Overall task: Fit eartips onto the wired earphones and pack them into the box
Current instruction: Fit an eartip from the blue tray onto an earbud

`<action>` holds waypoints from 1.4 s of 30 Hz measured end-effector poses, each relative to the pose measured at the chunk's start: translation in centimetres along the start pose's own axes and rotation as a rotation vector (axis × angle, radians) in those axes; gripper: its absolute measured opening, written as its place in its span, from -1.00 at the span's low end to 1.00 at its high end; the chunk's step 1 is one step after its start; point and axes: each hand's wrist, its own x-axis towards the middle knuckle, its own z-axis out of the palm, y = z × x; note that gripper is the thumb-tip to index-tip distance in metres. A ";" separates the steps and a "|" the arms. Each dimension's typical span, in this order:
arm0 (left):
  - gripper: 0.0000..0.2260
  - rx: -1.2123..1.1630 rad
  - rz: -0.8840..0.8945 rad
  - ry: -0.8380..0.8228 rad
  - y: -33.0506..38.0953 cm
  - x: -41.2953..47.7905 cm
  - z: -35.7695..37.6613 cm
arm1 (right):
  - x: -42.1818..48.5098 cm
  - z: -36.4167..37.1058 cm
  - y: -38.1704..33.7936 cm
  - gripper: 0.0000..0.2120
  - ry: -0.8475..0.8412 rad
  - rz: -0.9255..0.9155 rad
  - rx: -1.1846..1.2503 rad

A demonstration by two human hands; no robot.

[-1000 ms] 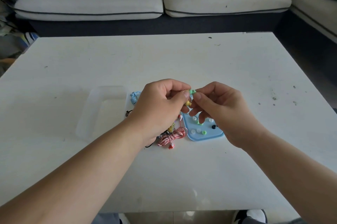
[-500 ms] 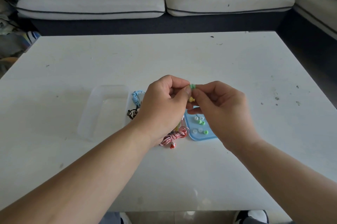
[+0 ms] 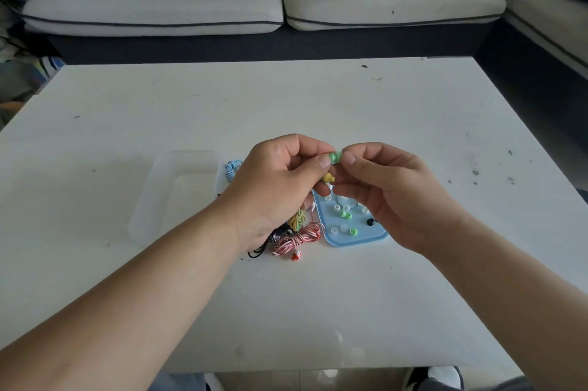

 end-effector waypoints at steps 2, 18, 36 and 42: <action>-0.91 -0.010 0.003 0.001 0.0 0.0 0.0 | 0.1 -0.1 0.0 -0.85 -0.014 -0.002 -0.002; -0.92 -0.016 0.006 0.029 -0.2 0.0 0.3 | -0.1 0.5 0.3 -0.86 -0.028 -0.080 -0.173; -0.90 -0.051 0.010 0.079 -0.4 0.0 0.7 | 0.1 0.6 0.5 -0.82 0.063 -0.083 -0.011; -0.90 -0.076 0.000 0.049 -0.4 -0.1 0.7 | 0.3 0.0 0.4 -0.86 0.013 -0.011 0.003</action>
